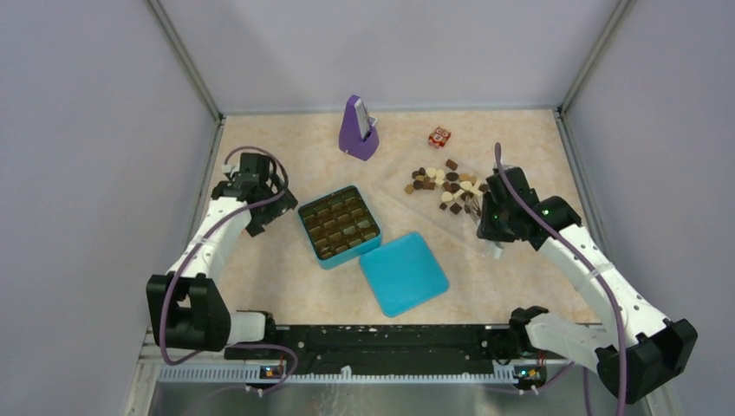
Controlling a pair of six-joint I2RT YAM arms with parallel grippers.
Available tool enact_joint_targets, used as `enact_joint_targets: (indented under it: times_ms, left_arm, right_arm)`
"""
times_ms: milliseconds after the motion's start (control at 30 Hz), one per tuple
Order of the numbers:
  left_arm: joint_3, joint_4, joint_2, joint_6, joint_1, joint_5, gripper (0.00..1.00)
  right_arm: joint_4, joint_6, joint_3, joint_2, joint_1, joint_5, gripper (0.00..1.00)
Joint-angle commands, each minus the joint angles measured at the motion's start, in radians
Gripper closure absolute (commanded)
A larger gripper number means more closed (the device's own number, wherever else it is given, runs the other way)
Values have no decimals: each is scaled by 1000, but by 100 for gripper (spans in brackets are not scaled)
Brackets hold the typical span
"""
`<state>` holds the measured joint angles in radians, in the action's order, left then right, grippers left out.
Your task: Pack the chocolate
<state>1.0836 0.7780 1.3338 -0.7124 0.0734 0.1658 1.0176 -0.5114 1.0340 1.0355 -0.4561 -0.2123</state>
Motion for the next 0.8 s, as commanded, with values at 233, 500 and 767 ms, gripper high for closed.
enact_joint_targets:
  times_ms: [233,500,767]
  left_arm:
    - [-245,-238,-61,-19,-1,-315,2]
    - [-275,-328,-15,16,-1,-433,4]
    - [-323,-444,-3,22,19,-545,4]
  right_arm:
    - [-74,30,15,9,-12,8,100]
    - [-75,17,17,6,-12,12,100]
    - [-82,7,55,11,-12,25,100]
